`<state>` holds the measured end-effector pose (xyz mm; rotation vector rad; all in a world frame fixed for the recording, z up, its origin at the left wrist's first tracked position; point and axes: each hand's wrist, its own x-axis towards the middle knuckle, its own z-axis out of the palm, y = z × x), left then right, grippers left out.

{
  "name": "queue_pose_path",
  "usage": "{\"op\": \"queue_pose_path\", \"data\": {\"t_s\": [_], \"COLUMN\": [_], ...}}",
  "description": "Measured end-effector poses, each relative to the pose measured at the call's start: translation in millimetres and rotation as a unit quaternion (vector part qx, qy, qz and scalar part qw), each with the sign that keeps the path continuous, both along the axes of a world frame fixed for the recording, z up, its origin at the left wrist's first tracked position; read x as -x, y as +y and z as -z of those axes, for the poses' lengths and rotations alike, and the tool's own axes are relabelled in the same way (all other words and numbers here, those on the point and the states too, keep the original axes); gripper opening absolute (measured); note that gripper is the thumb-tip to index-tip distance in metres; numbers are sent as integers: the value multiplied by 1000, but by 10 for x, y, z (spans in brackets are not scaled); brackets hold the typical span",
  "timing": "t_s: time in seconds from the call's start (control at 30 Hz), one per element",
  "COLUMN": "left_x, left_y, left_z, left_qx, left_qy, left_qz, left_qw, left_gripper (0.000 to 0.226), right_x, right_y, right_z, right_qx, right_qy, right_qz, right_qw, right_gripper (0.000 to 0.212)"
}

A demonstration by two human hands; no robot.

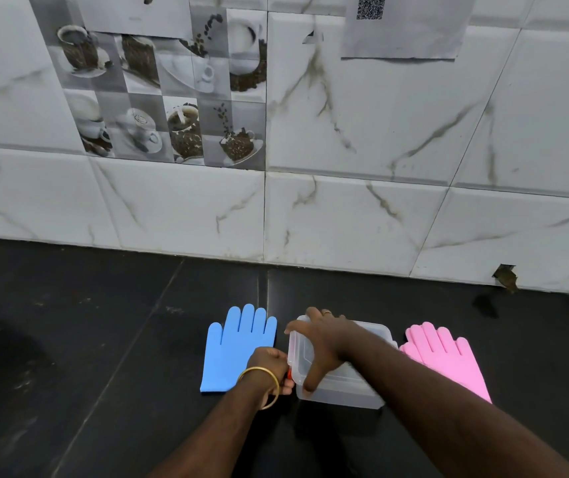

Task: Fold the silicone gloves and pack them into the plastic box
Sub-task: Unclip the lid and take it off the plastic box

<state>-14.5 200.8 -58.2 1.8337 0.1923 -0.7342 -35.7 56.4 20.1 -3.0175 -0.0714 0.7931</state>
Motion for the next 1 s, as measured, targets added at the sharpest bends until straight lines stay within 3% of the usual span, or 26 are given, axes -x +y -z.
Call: {"op": "queue_pose_path", "data": {"t_s": [0.37, 0.47, 0.53, 0.6, 0.67, 0.77, 0.83, 1.0], "left_x": [-13, -31, -64, -147, -217, -338, -417, -675], "left_y": [30, 75, 124, 160, 129, -72, -201, -339], "left_z": [4, -37, -126, -243, -447, -822, -1044, -1262], "left_qx": [-16, -29, -79, -156, -114, 95, 199, 266], "left_qy": [-14, -14, -64, -195, -264, -156, -69, -36], "left_qz": [8, 22, 28, 37, 40, 33, 30, 29], "left_qw": [1000, 999, 994, 968, 957, 983, 977, 963], "left_gripper": [9, 15, 29, 40, 46, 41, 36, 14], "right_x": [12, 61, 108, 144, 157, 144, 125, 80], "right_y": [-241, -450, -604, -727, -809, -873, -886, -1050], "right_z": [-195, -436, -681, -959, -1201, -1399, -1408, -1124], "right_qx": [-60, -98, -138, -188, -269, -422, -491, -569], "right_qy": [-21, -63, -124, -222, -319, -387, -398, -412], "right_qz": [20, 30, 40, 46, 54, 93, 111, 158], "right_qw": [998, 993, 982, 956, 907, 814, 767, 694], "right_gripper": [115, 118, 120, 120, 119, 112, 107, 97]}}
